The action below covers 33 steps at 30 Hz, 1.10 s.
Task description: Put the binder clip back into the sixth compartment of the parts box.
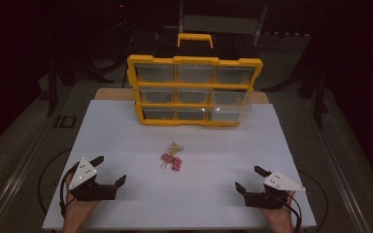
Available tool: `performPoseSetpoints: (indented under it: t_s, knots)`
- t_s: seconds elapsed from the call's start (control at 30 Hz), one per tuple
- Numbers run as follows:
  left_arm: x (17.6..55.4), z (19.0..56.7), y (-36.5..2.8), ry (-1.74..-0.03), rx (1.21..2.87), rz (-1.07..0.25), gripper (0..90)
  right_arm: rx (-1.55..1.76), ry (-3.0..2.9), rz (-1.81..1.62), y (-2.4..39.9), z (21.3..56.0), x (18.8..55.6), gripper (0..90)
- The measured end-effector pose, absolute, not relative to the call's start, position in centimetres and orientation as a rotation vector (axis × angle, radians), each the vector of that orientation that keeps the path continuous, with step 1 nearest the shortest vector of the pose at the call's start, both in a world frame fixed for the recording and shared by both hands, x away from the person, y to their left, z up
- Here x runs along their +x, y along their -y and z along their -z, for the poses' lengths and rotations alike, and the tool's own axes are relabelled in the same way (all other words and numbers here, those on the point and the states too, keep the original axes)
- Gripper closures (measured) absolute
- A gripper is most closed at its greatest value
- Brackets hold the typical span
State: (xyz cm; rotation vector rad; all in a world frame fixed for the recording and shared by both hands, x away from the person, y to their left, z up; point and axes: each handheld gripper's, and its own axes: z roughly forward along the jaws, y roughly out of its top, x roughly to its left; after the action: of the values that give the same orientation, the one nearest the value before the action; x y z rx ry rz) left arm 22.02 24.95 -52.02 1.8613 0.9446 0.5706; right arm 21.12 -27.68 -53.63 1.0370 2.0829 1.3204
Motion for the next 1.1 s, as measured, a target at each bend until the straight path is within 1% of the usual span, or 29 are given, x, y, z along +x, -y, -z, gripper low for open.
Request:
performPoseSetpoints:
  t_s: [0.67, 0.93, 1.1]
  knots:
    - [22.7, 52.0, -24.2, -0.972, 1.919, -0.527, 0.5, 1.043, -2.099, -1.302, 27.6, 53.8, 21.3, 7.7]
    - [23.5, 51.3, -23.3, -0.973, 1.935, -0.507, 1.6, 1.044, -2.112, -1.286, 27.3, 53.9, 21.5, 7.6]
    - [24.2, 51.0, -22.6, -0.954, 1.973, -0.499, 2.0, 1.037, -2.122, -1.276, 27.1, 54.0, 21.5, 7.7]
